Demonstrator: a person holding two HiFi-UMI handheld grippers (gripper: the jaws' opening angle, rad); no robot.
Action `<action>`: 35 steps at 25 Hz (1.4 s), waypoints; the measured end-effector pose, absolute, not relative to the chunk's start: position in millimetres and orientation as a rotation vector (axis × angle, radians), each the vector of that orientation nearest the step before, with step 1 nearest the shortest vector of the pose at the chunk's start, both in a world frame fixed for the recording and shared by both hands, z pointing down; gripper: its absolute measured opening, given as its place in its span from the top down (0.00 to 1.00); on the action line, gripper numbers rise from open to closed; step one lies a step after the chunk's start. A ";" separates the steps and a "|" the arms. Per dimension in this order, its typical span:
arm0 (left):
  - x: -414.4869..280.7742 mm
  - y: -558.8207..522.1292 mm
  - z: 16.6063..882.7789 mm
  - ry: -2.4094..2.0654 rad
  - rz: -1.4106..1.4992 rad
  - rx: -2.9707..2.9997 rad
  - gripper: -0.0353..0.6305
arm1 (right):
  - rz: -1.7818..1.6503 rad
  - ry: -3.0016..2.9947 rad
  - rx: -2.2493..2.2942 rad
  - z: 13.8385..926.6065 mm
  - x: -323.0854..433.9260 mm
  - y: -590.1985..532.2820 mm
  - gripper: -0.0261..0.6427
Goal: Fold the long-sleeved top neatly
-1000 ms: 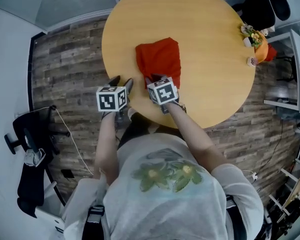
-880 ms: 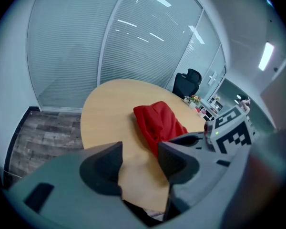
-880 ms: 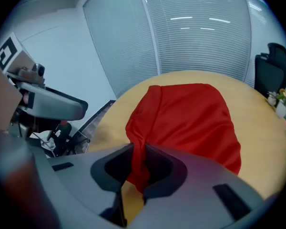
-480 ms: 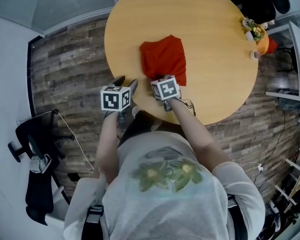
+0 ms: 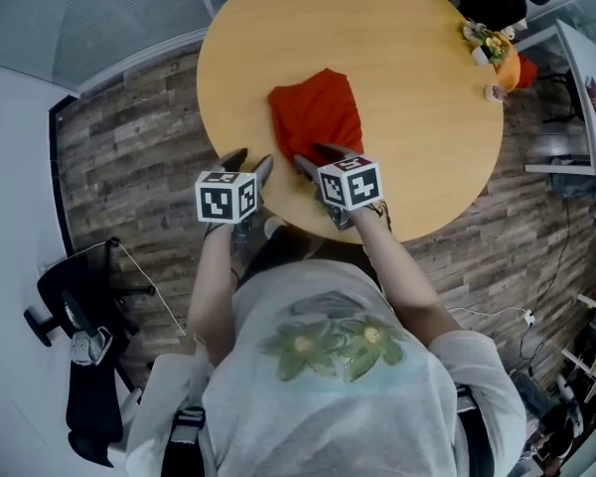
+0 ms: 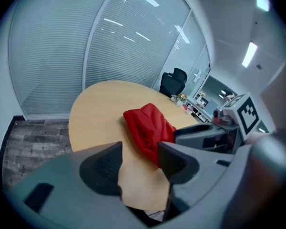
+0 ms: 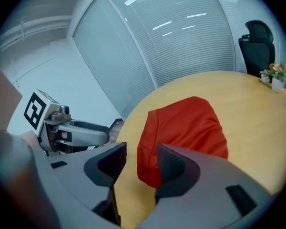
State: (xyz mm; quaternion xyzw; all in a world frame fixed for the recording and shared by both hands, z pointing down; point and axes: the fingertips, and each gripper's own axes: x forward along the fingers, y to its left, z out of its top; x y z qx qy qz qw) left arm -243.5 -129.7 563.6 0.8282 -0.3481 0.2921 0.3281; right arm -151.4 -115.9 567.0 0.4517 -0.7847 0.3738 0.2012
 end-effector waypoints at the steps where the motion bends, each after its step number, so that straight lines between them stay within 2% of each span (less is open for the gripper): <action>1: -241.0 -129.1 559.6 -0.908 0.756 2.178 0.62 | 1.030 -2.206 1.292 557.2 -146.4 -115.4 0.67; 9: -211.1 -120.6 512.4 -0.948 0.674 2.307 0.62 | 0.930 -2.277 1.502 491.3 -105.8 -103.1 0.69; 13: -195.8 -112.5 479.5 -1.000 0.577 2.378 0.66 | 0.844 -2.281 1.577 469.4 -91.9 -92.2 0.87; 16: -184.8 -104.6 458.7 -1.029 0.517 2.421 0.79 | 0.777 -2.290 1.617 454.8 -82.7 -84.8 0.93; 18: -179.4 -100.2 446.4 -1.056 0.466 2.432 0.89 | 0.728 -2.300 1.626 445.8 -79.0 -80.0 0.93; 21: -170.5 -91.3 434.8 -1.060 0.396 2.430 0.94 | 0.651 -2.306 1.625 434.6 -76.1 -73.3 0.94; 26: -156.6 -79.3 417.3 -1.088 0.349 2.476 0.94 | 0.516 -2.298 1.587 418.1 -76.6 -67.0 0.94; 35: -144.0 -71.4 410.7 -1.169 0.354 2.424 0.94 | 0.541 -2.321 1.533 407.1 -71.2 -56.4 0.94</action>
